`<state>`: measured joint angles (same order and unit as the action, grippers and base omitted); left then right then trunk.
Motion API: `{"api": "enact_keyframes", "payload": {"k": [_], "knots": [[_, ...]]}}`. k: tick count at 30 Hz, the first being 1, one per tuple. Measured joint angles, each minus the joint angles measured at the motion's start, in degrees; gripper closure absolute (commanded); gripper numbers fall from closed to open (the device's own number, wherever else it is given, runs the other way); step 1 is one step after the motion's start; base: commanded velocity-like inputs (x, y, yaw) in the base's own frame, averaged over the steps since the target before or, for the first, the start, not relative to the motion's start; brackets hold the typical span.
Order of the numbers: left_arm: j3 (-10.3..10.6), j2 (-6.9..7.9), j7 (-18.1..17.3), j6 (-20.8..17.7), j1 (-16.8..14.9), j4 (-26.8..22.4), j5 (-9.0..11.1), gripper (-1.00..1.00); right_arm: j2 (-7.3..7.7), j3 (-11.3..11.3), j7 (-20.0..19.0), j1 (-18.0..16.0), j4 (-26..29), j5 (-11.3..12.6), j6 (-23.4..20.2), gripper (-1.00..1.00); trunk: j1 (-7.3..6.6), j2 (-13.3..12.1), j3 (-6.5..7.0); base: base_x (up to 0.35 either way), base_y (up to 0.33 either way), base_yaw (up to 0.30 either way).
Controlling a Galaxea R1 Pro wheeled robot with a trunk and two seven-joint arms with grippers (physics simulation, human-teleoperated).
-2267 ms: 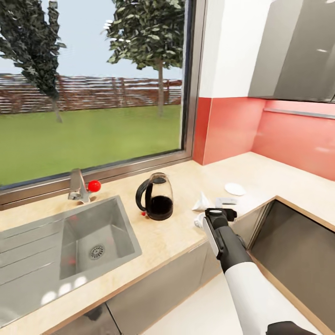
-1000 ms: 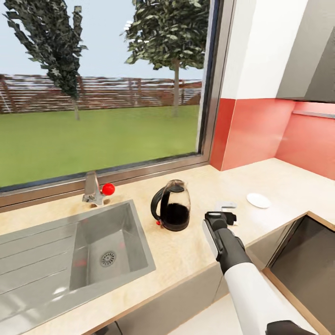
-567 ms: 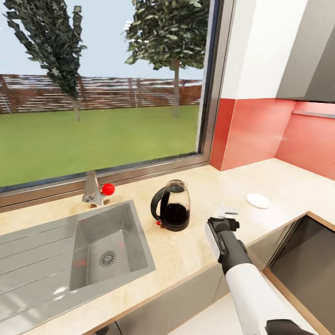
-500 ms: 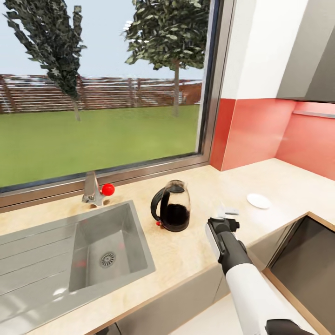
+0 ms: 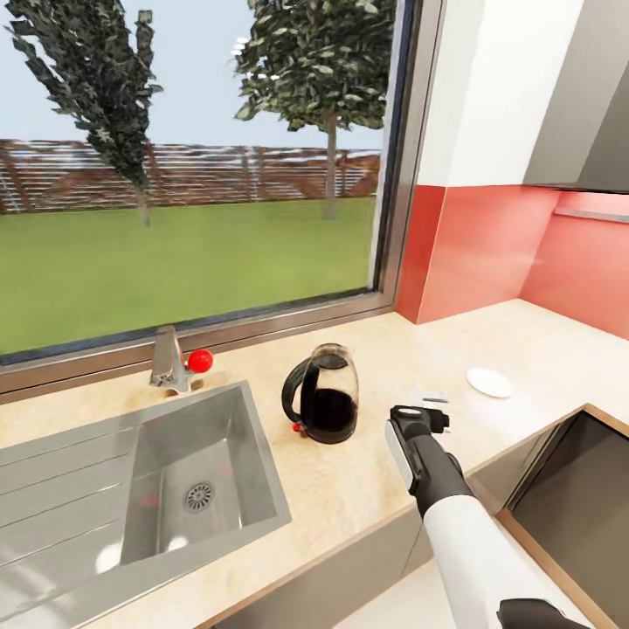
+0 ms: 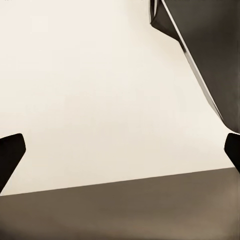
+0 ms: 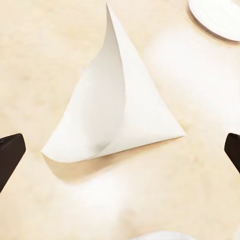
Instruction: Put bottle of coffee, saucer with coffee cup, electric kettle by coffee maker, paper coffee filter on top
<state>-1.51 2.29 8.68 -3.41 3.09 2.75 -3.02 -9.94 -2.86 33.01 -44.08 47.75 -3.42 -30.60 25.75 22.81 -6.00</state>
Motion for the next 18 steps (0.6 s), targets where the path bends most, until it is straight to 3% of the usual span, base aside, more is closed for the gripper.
{"api": "enact_keyframes", "payload": {"k": [18], "knots": [[-0.1, -0.08, 0.0, 0.0, 0.0, 0.0, 0.0, -1.00, 0.00, 0.0, 0.1, 0.0, 0.0, -0.1, 0.0, -1.00, 0.00, 0.0, 0.00, 0.072, -0.078, 0.000]]}}
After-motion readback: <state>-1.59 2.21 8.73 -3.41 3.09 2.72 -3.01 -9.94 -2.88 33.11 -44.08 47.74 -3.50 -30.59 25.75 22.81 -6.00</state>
